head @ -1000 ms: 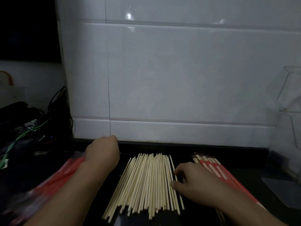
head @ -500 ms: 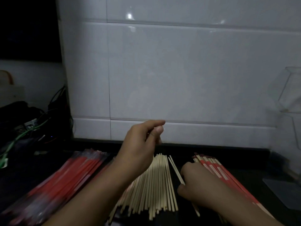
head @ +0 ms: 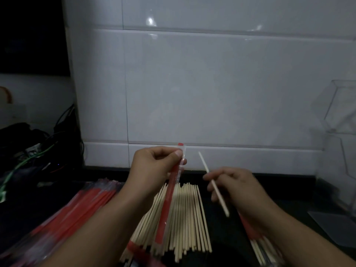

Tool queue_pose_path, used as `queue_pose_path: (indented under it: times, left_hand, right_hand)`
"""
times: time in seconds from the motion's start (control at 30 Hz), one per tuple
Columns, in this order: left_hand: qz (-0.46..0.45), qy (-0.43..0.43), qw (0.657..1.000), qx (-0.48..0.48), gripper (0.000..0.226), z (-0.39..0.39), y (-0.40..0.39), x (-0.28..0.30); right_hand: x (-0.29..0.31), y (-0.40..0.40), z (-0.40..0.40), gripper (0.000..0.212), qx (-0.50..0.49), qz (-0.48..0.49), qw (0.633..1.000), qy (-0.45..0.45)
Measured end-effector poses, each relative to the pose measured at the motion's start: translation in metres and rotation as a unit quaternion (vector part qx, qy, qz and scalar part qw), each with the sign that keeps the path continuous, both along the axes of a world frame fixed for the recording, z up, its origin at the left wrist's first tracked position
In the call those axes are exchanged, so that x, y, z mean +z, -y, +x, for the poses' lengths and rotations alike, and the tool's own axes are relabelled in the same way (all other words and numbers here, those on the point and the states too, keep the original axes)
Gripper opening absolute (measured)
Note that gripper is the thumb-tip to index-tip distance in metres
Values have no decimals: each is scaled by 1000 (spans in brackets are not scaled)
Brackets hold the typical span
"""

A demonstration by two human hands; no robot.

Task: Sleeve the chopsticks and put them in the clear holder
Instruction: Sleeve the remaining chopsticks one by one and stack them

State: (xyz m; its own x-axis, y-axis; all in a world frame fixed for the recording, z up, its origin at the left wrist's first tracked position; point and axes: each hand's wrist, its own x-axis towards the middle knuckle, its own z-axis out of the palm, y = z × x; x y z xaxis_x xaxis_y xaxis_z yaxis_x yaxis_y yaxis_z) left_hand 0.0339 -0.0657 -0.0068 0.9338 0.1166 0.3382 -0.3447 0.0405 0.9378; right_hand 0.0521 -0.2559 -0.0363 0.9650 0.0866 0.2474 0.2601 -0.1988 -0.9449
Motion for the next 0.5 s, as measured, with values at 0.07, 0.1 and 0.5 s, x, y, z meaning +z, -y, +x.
queue_pose_path:
  times: [0.07,0.1,0.5]
  left_hand:
    - [31,-6,999,-6,13,4,0,-4]
    - [46,-6,999,-13,14,4,2,-6]
    - [248,61,966,-30,16,1,6,-8]
  right_hand:
    - [9,5,-1,34,-6,100,994,51]
    - [13,9,-2,31,-6,138,988,74]
    - [36,29,-6,25,-89,347,922,146]
